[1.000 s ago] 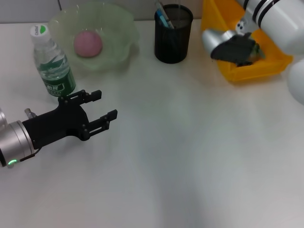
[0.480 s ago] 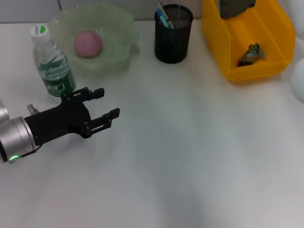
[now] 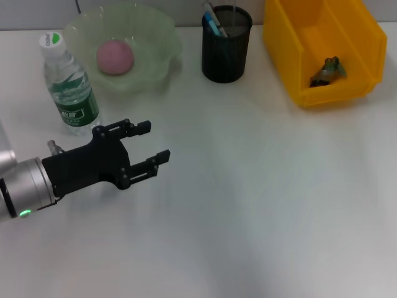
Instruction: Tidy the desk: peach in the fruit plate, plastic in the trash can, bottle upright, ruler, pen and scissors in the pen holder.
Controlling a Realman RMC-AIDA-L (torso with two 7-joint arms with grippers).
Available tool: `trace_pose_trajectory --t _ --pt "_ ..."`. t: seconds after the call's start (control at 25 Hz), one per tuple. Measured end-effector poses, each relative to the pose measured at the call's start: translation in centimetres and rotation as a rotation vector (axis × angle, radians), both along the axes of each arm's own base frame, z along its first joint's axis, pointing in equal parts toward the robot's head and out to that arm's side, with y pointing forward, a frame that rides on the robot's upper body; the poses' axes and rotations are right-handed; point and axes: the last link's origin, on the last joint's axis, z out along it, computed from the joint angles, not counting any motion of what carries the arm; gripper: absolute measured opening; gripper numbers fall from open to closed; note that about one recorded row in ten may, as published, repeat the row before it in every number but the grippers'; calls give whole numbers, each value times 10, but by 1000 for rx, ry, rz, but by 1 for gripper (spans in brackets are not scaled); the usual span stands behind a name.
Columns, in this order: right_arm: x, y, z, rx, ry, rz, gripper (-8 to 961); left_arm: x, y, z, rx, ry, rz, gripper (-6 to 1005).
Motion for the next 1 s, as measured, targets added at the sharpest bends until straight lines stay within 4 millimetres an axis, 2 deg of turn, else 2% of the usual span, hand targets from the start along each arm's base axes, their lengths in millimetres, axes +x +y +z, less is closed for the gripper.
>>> trace_pose_trajectory --t 0.04,0.08,0.12,0.2,0.24,0.28,0.36,0.6,0.64,0.68,0.72,0.84,0.92,0.96,1.0 --pt "0 0 0 0 0 0 696 4 -7 0 -26 -32 -30 667" --pt "8 -4 2 -47 139 26 697 4 -7 0 -26 -32 -30 667" --pt "8 -4 2 -47 139 26 698 5 -12 1 -36 -54 -43 667" --pt "17 -12 10 -147 366 90 700 5 -12 1 -36 -54 -43 667" --pt "17 -12 10 -147 366 90 701 5 -12 1 -36 -54 -43 667" --pt "17 -14 11 -263 488 120 702 6 -19 5 -43 -88 -61 667" --pt "17 -13 11 -320 535 126 704 6 -20 7 -43 -96 -66 667" --pt "17 -11 6 -750 836 87 709 10 -19 10 -59 -118 -72 667" --pt "17 -12 6 -801 856 73 710 10 -19 10 -59 -118 -72 667" --pt "14 -18 7 -923 878 45 711 11 -19 11 -62 -124 -69 667" --pt "14 -18 7 -923 878 45 712 11 -19 11 -62 -124 -69 667" --pt "10 -30 11 -1096 874 45 715 12 -20 11 -63 -132 -72 667" --pt "7 -42 21 -1218 876 84 717 13 -21 10 -67 -140 -73 667" --pt "10 -53 30 -1324 867 110 718 13 -21 10 -68 -141 -73 667" --pt "10 -53 30 -1324 867 110 719 13 -22 9 -70 -141 -75 667"
